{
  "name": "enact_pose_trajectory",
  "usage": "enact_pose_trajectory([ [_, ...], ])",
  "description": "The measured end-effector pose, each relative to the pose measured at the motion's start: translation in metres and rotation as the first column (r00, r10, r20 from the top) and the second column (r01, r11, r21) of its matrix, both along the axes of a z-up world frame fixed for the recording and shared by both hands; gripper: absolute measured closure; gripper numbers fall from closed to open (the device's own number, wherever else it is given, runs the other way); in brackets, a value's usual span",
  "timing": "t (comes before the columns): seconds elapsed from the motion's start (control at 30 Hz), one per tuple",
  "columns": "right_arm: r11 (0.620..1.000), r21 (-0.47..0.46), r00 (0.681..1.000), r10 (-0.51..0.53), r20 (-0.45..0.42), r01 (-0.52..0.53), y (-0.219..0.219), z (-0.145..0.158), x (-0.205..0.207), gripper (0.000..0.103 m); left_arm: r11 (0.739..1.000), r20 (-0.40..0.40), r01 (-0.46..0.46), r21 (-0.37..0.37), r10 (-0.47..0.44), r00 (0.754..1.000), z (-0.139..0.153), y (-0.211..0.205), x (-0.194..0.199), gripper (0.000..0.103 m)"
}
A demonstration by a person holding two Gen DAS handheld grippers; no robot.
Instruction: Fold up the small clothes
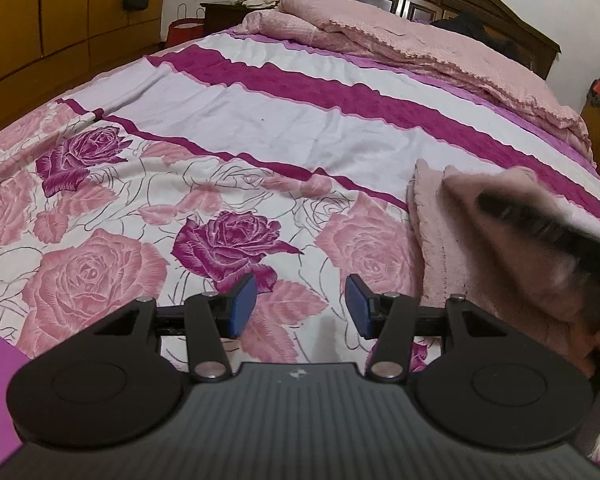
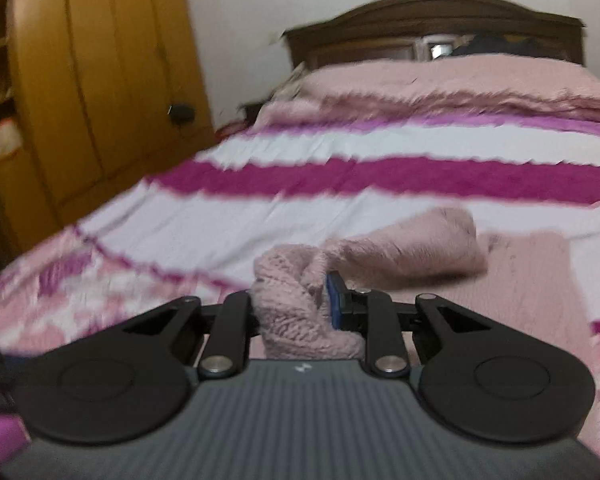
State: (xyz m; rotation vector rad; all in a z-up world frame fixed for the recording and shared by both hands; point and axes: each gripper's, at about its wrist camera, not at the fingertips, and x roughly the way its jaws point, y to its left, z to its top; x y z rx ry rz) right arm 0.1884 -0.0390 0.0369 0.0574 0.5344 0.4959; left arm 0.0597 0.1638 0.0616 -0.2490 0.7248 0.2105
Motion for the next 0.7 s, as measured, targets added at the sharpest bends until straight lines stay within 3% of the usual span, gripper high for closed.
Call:
enact_pose_trajectory([
  [0.07,1.0,-0.018,1.0,0.002,0.01,-0.002,0.007,-0.01,-0.007,0.079,1.0,-0.001,-0.002,0.006,0.002,1.0,0.0,0.002,-0.002,0.046],
  [0.2,1.0,0.021,0.999,0.011,0.044,-0.012,0.007,0.003,-0.013,0.079,1.0,-0.002,-0.006,0.018,0.006,1.0,0.0,0.006,-0.003,0.046],
  [0.33,0.997,-0.041,0.998,0.061,0.007,-0.061,0.016,-0.009,-0.007,0.078,1.0,-0.001,-0.006,0.009,0.006,1.0,0.0,0.005,0.002,0.046],
  [0.4,0.994,-0.071,0.996,0.082,0.038,-0.079,0.018,-0.011,-0.011,0.076,1.0,0.003,0.011,0.01,-0.011,1.0,0.002,0.003,0.006,0.046],
  [0.47,0.992,-0.081,0.995,0.097,0.039,-0.093,0.018,-0.007,-0.015,0.066,0.999,0.008,0.031,0.02,-0.032,0.999,0.005,-0.001,0.011,0.046],
  [0.53,0.991,-0.056,0.992,0.127,0.027,-0.125,0.012,0.0,-0.02,0.056,0.998,0.018,0.055,0.028,-0.056,0.998,0.011,-0.006,0.02,0.046],
  [0.7,0.988,0.042,0.989,0.149,0.008,-0.149,-0.023,0.017,-0.038,0.054,0.991,0.053,0.131,-0.001,-0.131,0.99,0.027,-0.019,0.046,0.046],
])
